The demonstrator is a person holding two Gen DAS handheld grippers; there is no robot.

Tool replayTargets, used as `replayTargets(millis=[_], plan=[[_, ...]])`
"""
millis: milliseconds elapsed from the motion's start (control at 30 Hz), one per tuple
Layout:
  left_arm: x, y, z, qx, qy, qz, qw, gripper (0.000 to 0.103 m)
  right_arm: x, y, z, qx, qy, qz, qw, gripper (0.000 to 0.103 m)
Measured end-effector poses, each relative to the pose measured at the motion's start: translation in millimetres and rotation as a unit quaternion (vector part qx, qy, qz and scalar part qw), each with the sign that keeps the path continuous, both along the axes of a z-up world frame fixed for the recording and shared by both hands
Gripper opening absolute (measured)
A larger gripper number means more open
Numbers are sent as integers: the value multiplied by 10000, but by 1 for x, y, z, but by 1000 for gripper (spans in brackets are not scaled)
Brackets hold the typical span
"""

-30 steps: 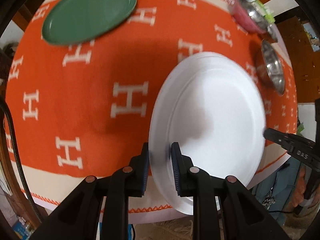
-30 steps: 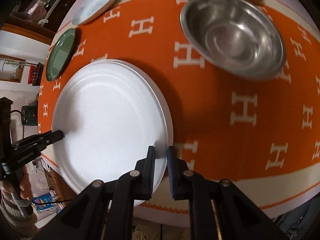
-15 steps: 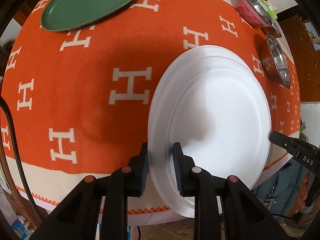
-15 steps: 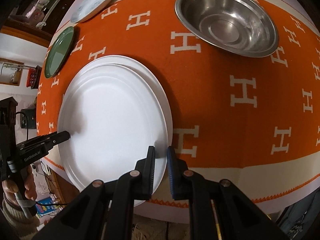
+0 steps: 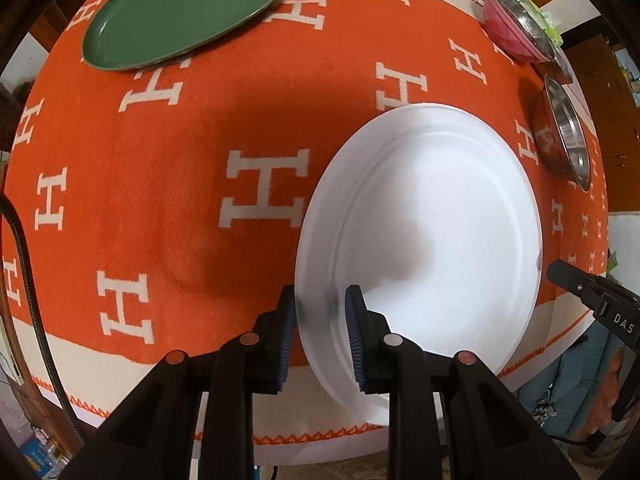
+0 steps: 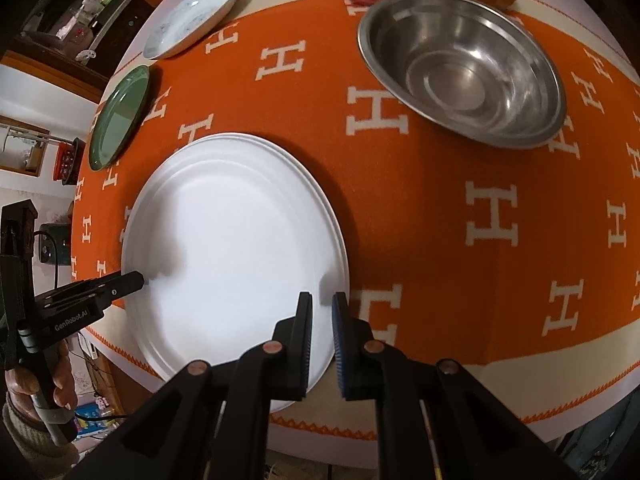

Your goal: Organize plates and bowls

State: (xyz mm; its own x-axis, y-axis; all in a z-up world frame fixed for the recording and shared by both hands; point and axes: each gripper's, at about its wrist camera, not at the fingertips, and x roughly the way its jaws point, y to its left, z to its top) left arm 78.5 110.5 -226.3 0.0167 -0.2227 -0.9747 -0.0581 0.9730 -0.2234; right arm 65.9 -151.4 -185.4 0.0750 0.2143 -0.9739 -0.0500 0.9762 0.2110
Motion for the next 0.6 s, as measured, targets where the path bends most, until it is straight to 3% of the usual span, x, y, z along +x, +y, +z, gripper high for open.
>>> replayTargets(millis=[233,333,433,600], plan=[[6,-3,-4,-56,-34,144,9999,30,5,-1,-1,-147,-137,44,9998,10],[6,-5,-3,-43,-75,154,9998,38,5,-6,-2,-165,-125,20,9998,10],[7,-8,-1,78,-156,128,9998,53,4,-8,-1,-187,-142,50,9997,11],[11,-12,1,137,-218,119,9996,55,4,-13,-2,-176,-145,20,9997,26]])
